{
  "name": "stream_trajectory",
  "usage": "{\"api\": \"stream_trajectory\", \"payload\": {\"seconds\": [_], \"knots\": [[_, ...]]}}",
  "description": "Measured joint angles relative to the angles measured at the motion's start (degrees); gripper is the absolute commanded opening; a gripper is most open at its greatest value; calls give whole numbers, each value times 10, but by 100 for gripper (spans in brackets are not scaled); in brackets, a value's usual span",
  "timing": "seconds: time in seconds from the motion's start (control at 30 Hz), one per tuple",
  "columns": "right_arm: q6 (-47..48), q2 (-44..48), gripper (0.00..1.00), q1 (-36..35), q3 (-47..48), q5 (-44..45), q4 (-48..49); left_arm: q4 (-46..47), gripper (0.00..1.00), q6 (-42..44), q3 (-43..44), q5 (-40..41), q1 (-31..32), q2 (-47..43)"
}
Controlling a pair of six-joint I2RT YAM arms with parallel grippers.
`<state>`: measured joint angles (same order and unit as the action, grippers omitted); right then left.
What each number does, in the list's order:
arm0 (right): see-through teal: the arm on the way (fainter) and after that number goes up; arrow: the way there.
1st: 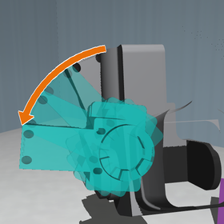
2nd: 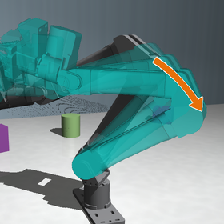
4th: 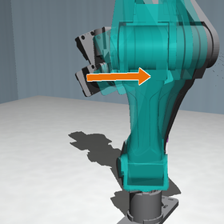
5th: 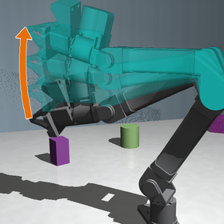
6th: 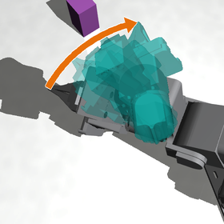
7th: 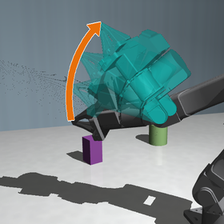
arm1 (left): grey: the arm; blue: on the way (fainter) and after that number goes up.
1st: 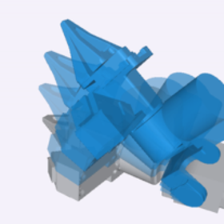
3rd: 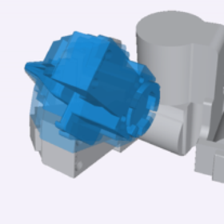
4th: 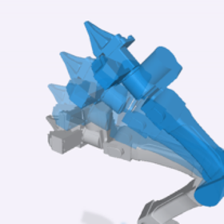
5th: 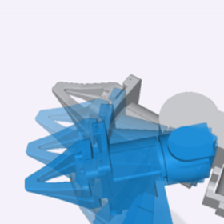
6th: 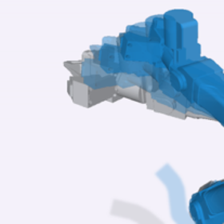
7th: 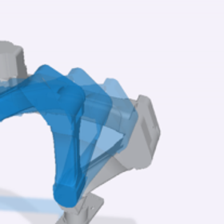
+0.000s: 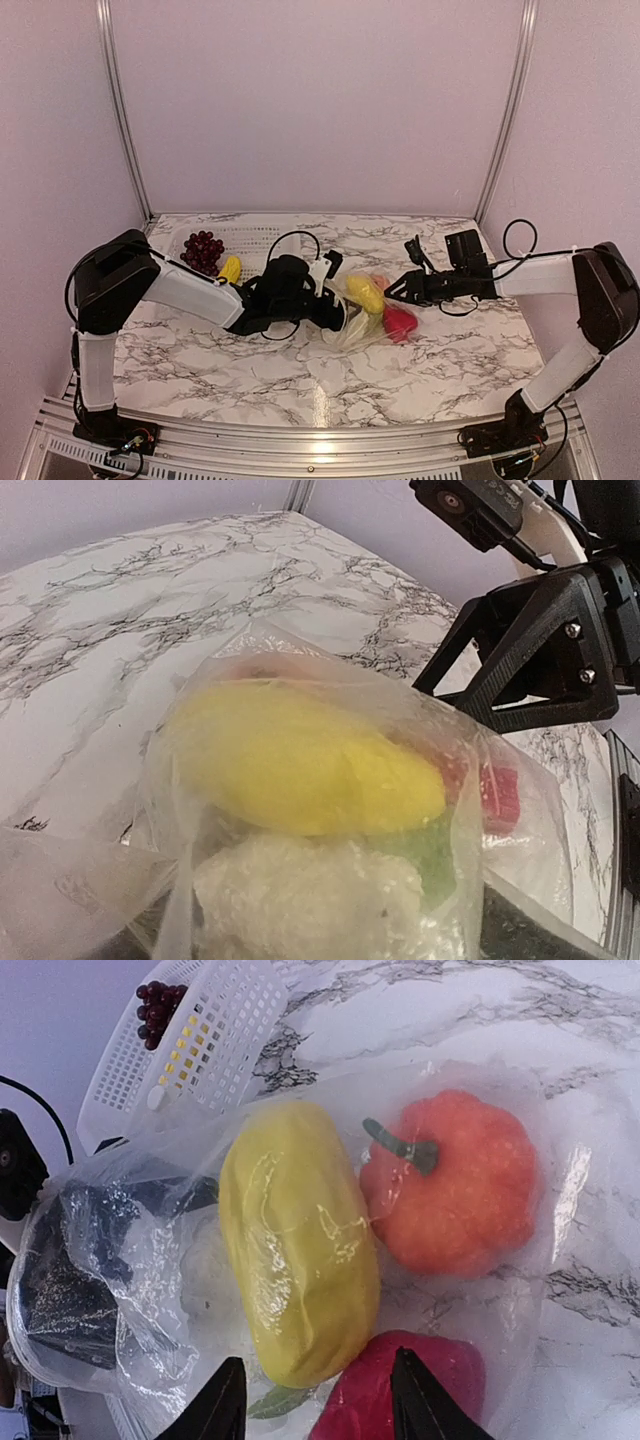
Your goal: Open the zip-top bag and remove the fake food
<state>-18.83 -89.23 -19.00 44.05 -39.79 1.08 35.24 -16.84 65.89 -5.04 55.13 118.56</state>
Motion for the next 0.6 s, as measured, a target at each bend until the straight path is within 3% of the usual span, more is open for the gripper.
{"api": "stream_trajectory", "payload": {"seconds": [0.07, 0.17, 0.27, 0.6], "knots": [[6, 5, 53, 0, 0, 12, -13, -39, 96, 10, -5, 0, 0, -22], [13, 5, 64, 0, -1, 24, -26, -88, 99, 27, -4, 2, 2, -39], [15, 0, 66, 0, -1, 28, -29, -129, 99, 41, -3, 4, 8, -40], [28, -49, 42, 0, -1, 28, -29, -221, 96, 58, 68, 20, 17, 3]]}}
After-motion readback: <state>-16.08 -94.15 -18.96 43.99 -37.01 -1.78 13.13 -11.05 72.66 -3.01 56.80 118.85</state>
